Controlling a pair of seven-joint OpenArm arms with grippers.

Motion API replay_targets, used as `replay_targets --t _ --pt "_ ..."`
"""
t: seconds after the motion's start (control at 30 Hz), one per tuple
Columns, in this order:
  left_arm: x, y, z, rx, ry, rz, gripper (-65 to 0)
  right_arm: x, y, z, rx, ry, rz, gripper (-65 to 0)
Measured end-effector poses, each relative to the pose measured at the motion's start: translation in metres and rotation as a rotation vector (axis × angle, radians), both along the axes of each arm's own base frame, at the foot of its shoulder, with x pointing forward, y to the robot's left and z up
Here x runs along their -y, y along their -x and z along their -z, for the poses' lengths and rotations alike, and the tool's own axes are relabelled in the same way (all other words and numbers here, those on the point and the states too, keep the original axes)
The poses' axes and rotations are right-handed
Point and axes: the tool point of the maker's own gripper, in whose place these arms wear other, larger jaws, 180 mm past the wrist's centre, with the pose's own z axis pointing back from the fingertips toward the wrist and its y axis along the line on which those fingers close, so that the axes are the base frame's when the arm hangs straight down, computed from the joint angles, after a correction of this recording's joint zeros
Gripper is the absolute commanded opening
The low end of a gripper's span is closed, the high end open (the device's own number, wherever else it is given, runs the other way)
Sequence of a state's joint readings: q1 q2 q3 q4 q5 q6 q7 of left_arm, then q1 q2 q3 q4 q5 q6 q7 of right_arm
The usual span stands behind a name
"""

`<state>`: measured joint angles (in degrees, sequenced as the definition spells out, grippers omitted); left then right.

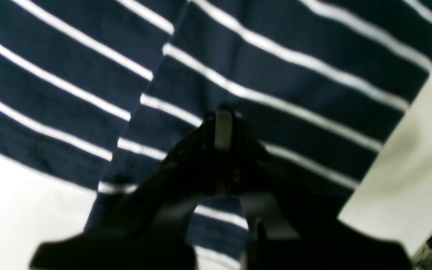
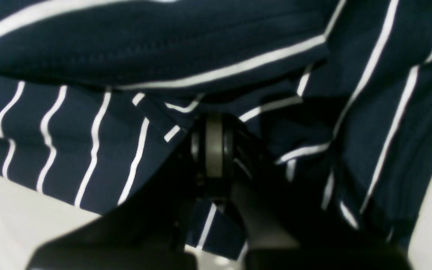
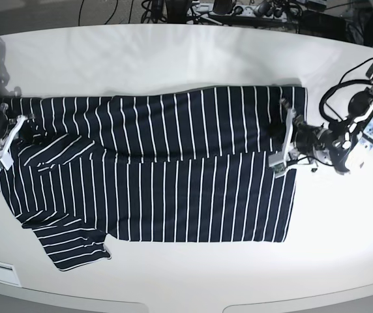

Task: Fold the T-shirt properly
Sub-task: 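Pull the grasped shirt edges away from the hem with both grippers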

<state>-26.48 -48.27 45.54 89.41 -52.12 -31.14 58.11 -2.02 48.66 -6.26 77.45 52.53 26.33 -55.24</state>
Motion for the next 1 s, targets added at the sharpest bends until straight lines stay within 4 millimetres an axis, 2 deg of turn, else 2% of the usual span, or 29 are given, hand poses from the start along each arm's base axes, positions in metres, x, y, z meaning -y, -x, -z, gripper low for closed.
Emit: replay_targets --t 0.23,0.43,0.67,0.8,1.0 --pt "-0.018 0.050 -0.007 -0.046 -0.042 0.076 -65.0 -0.019 0.032 -0.002 -0.018 0.048 -0.078 -65.0" --pt "-0.039 0.074 -0.013 -0.063 -0.082 0.102 -65.0 -0.020 0.060 -0.002 -0.062 0.068 -0.121 -65.0" --pt "-0.040 0.090 -0.024 -0.090 -0.091 0.138 -65.0 -0.021 0.075 0.002 -0.059 0.071 -0.119 -65.0" --pt "-0.036 0.106 -0.023 -0.118 -0.082 0.162 -65.0 -0.024 0.086 0.002 -0.063 0.096 -0.153 -65.0" --pt "-0.044 0.104 -0.023 -0.107 -0.114 0.168 -65.0 -0.025 0.103 0.000 -0.063 0.201 -0.211 -65.0"
